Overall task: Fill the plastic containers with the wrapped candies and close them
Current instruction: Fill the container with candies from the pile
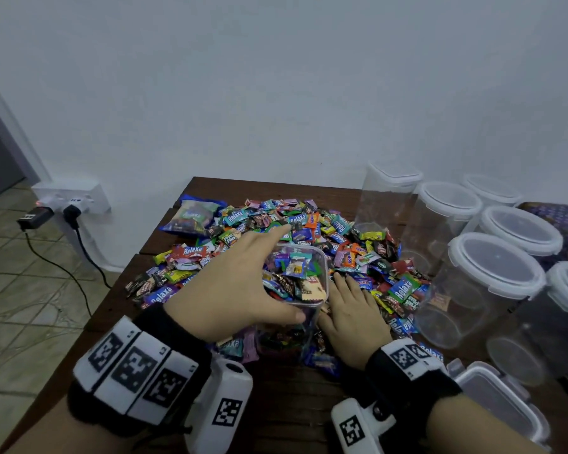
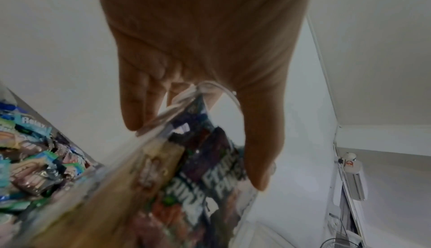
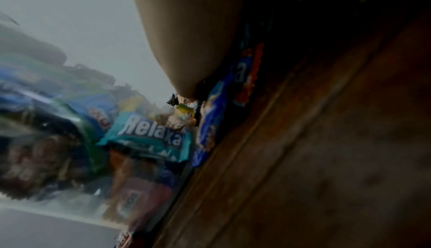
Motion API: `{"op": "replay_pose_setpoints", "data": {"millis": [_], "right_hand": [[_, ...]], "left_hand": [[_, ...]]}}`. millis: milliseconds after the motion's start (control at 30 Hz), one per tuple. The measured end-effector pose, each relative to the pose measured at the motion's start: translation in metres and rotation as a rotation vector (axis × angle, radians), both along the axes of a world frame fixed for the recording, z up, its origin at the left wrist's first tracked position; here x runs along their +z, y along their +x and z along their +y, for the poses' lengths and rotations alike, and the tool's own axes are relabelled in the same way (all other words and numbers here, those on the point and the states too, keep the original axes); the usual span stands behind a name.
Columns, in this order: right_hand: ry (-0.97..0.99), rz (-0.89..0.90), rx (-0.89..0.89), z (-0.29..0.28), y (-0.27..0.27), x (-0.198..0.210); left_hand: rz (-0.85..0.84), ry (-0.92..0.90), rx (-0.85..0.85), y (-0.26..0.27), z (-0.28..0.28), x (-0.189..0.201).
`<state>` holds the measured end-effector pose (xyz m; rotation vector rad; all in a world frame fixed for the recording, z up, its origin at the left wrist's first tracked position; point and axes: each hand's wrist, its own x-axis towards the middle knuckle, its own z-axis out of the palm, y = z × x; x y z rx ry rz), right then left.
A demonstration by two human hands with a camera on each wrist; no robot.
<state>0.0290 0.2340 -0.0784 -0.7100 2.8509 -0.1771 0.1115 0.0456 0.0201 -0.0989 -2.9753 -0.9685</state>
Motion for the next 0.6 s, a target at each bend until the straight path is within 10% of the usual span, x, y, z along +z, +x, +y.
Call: {"op": "replay_pose_setpoints", "data": {"millis": [233,600], "right_hand": [[0.012,0.012,-0.01,-0.002,0.002,0.0],[0.015,-0.004,-0.02,-0.001,0.001,-0.001]], "left_hand": [[0.125,0.21,0.118,-0.018,-0.025,0.032],[0.269,0.01,0.366,-0.129,-0.082,0.07]]}}
